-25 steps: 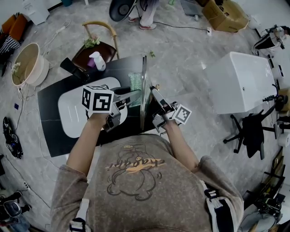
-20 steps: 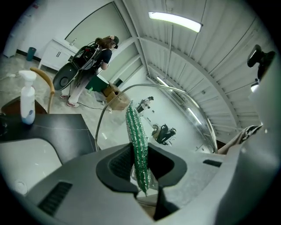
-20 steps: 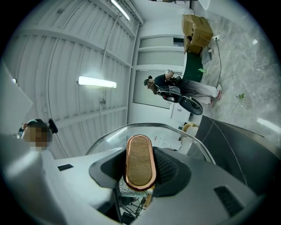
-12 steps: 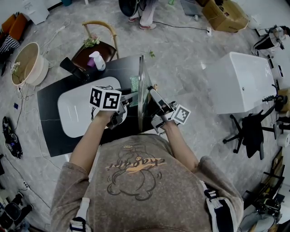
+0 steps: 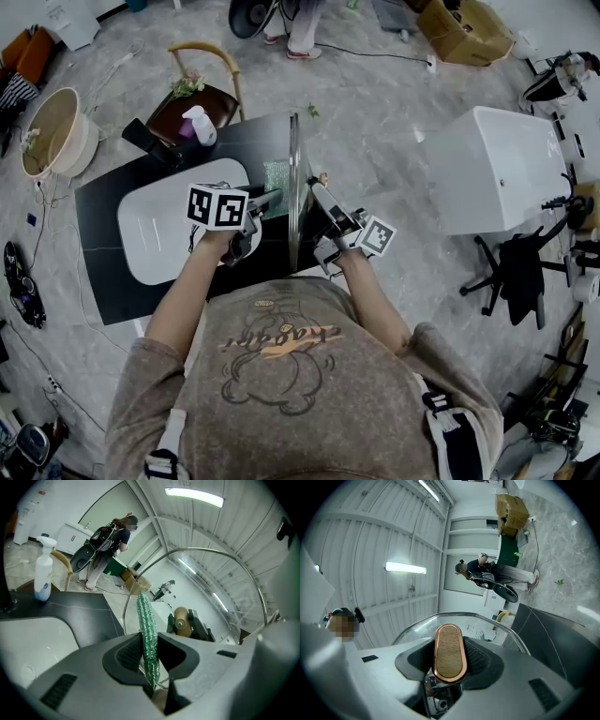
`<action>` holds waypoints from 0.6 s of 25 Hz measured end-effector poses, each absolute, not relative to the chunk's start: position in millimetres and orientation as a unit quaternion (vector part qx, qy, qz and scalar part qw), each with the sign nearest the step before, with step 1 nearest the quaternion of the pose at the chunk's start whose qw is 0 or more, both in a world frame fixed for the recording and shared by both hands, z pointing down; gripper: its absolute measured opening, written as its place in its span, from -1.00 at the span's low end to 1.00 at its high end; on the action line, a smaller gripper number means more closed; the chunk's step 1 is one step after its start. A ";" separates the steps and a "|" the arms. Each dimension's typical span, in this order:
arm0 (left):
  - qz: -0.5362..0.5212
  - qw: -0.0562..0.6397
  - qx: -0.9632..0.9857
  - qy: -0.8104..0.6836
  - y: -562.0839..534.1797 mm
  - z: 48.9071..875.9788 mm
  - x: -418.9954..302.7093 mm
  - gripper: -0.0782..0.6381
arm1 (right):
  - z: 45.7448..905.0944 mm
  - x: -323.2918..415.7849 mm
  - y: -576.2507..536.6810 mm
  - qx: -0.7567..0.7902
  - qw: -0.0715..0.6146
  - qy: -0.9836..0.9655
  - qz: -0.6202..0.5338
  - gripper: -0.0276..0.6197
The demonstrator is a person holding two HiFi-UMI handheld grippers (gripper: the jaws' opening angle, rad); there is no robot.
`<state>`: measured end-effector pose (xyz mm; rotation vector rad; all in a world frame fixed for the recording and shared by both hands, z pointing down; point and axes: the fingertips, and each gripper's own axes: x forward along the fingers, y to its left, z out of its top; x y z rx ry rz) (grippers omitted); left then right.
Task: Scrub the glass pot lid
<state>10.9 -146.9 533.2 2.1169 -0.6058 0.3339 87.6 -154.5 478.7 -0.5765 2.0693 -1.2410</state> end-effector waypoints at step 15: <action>0.048 0.459 0.842 -0.279 -136.8 510.9 -54.6 -0.55 | 485.9 114.8 -160.4 -0.278 0.309 0.793 -0.446 -0.35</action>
